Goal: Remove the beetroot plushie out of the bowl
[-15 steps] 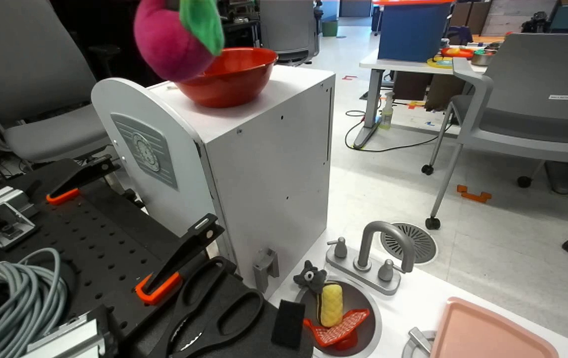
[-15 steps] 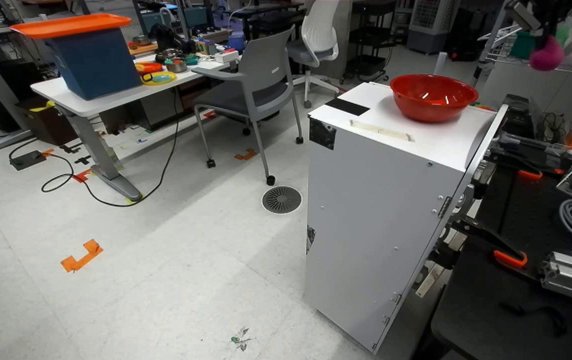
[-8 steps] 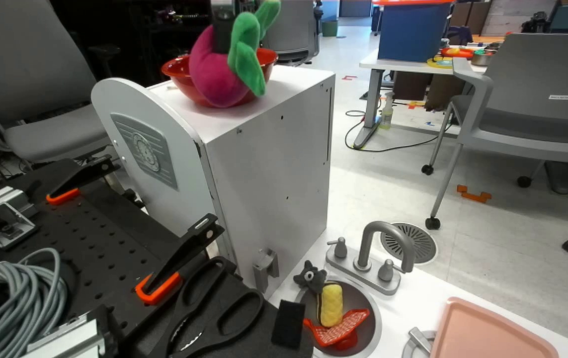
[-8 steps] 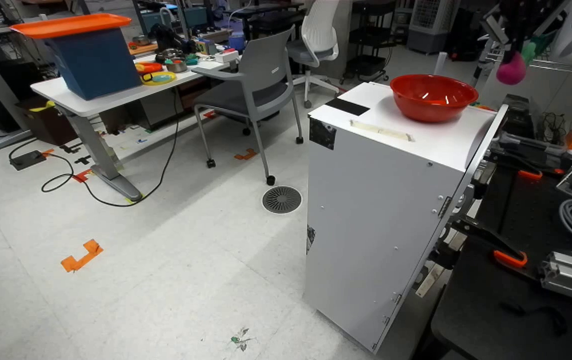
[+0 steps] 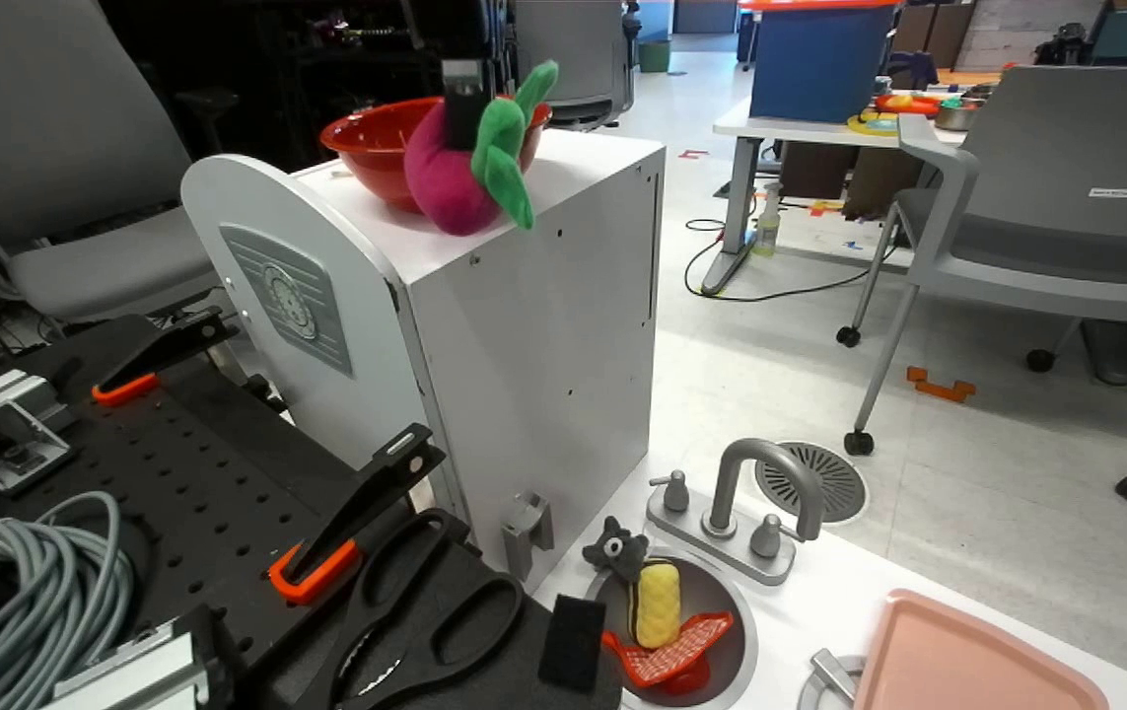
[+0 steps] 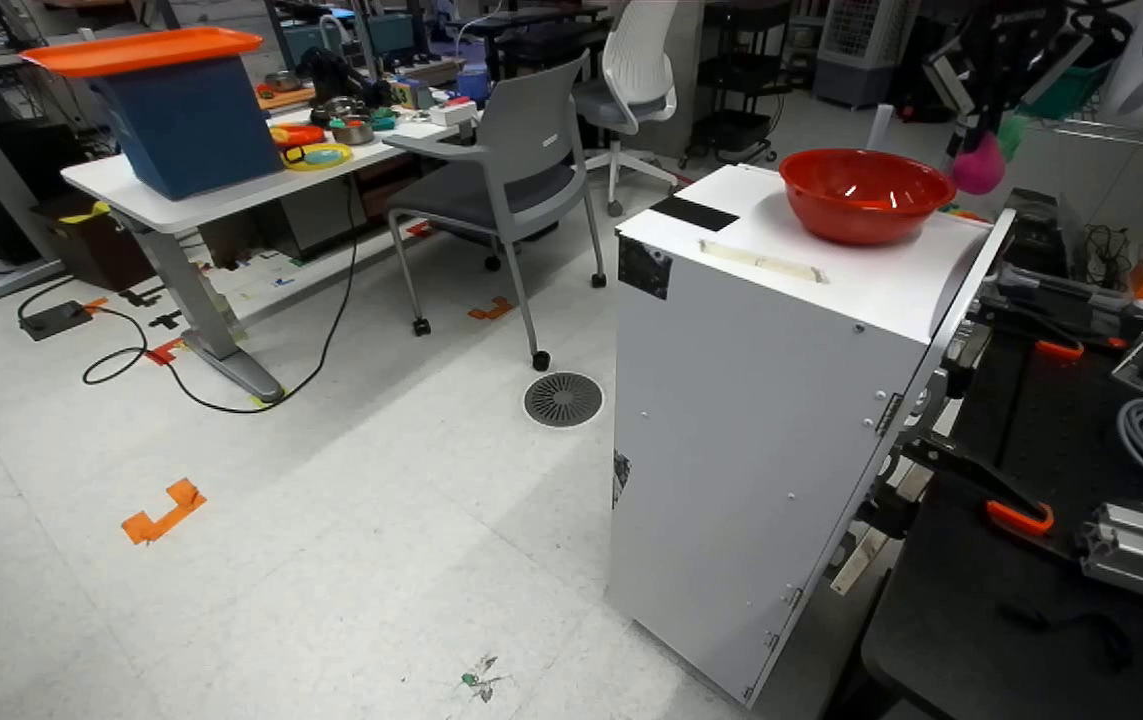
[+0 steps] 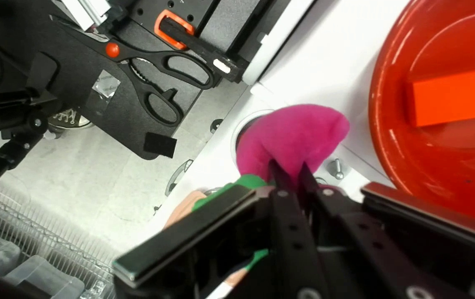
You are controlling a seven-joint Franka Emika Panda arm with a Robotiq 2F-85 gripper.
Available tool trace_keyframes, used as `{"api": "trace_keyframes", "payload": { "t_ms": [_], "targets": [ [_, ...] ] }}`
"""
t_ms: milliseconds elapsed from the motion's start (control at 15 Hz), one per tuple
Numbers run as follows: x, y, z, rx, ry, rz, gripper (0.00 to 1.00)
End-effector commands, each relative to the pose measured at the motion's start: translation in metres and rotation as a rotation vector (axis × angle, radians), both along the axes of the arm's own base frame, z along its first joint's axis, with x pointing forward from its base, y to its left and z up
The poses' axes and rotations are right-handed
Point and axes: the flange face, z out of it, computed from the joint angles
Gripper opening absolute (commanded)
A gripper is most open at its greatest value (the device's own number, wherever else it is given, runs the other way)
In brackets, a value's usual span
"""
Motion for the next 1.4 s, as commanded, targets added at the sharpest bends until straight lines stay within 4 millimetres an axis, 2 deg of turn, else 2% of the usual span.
{"api": "trace_keyframes", "payload": {
  "t_ms": [0,1333],
  "targets": [
    [0.0031,0.0069,-0.0002,0.015,-0.035,0.009,0.02],
    [0.0094,0.0126,0.0068,0.061,-0.113,-0.026,0.02]
  ]
}}
